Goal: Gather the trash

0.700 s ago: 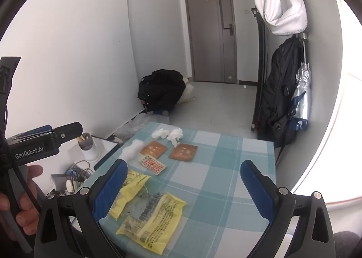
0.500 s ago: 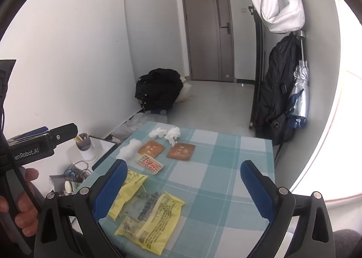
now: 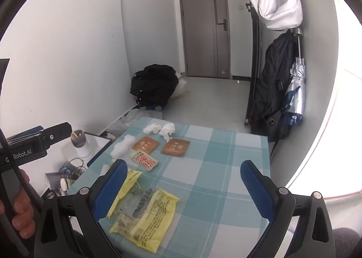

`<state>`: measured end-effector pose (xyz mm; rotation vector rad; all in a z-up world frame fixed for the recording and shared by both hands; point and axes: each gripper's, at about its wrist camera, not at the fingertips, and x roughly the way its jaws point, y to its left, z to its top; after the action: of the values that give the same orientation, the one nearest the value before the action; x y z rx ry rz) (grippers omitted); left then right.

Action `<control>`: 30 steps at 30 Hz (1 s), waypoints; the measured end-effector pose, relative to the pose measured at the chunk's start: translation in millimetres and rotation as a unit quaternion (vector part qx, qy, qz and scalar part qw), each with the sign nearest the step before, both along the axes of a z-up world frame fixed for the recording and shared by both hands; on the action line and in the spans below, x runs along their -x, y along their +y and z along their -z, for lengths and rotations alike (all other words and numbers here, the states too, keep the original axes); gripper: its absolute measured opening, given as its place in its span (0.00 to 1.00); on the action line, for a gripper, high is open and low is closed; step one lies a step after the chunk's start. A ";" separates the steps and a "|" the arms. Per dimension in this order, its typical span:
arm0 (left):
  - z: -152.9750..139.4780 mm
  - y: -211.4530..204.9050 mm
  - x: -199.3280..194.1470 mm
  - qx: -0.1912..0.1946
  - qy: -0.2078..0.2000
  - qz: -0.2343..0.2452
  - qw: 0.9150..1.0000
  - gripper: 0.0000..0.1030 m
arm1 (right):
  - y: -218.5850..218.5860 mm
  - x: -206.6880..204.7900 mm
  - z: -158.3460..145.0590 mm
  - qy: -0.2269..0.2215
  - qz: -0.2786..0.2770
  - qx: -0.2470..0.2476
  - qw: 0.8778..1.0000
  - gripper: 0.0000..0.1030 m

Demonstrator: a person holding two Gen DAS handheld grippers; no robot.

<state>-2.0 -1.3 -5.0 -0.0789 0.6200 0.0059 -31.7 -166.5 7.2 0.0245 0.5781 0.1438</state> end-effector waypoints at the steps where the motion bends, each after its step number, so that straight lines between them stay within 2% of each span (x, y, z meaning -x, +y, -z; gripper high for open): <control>1: 0.2 -0.6 0.5 -0.002 -0.002 0.000 1.000 0.99 | -0.3 0.3 -0.1 -0.002 0.000 0.000 1.000 0.98; 30: 3.7 1.9 -0.2 0.003 0.007 -0.001 1.000 0.99 | 0.3 -0.2 -1.1 -0.001 0.000 -0.008 1.000 0.98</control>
<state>-1.8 0.6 -8.7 -0.0851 0.6345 0.0058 -31.5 -166.2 8.2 0.0402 0.5751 0.1490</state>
